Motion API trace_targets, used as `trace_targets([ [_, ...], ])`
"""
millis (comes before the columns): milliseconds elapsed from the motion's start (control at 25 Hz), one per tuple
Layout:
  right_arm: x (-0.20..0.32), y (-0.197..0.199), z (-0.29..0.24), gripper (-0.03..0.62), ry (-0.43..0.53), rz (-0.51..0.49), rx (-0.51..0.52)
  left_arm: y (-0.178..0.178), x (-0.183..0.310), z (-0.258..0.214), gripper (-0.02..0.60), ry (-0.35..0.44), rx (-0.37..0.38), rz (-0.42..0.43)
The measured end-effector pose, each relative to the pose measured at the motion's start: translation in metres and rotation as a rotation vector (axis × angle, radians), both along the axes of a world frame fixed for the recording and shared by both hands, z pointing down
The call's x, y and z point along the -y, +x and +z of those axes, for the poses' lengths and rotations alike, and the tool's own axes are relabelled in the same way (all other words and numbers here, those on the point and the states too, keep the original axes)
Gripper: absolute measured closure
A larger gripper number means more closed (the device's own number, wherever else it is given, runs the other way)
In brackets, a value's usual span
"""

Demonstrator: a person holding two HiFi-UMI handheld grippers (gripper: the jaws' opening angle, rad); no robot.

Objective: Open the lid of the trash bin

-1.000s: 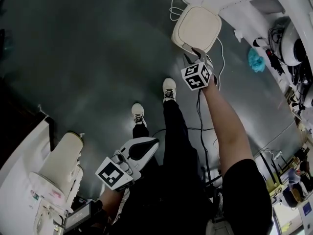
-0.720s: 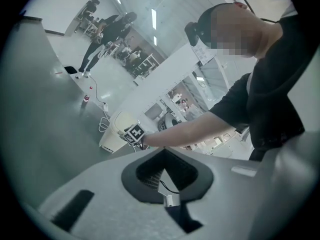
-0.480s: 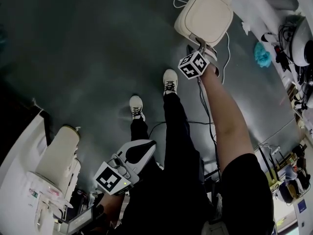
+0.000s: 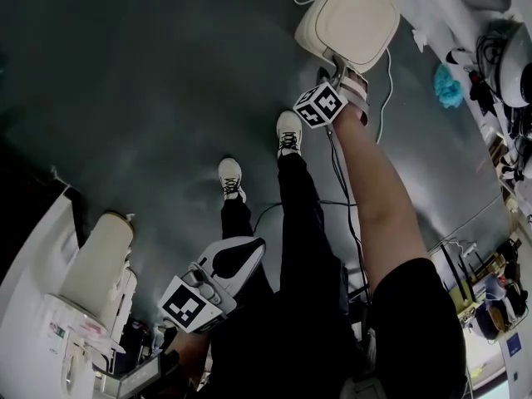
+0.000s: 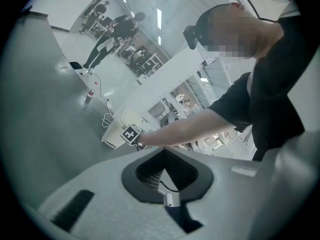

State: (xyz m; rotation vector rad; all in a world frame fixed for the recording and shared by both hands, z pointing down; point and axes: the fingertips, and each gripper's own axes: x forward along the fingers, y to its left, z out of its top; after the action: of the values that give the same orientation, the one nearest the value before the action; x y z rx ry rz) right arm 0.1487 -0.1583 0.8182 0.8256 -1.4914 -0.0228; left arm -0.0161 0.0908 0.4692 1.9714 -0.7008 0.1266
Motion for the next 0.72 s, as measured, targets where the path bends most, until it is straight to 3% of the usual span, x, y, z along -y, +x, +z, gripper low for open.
trace_targets([
  [240, 0.005, 0.002, 0.003, 0.412, 0.039, 0.038, -0.054, -0.002, -0.007, 0.005, 0.580, -0.009, -0.012, -0.003],
  [400, 0.004, 0.001, 0.003, 0.391, 0.070, 0.048, -0.049, -0.007, -0.011, 0.009, 0.580, -0.015, -0.009, -0.008],
  [560, 0.008, 0.007, 0.002, 0.464, 0.137, 0.069, -0.060, -0.013, -0.011, 0.013, 0.580, -0.021, -0.004, -0.022],
  [720, 0.012, 0.008, -0.001, 0.491, 0.173, 0.088, -0.059, -0.017, -0.013, 0.018, 0.580, -0.028, -0.003, -0.022],
])
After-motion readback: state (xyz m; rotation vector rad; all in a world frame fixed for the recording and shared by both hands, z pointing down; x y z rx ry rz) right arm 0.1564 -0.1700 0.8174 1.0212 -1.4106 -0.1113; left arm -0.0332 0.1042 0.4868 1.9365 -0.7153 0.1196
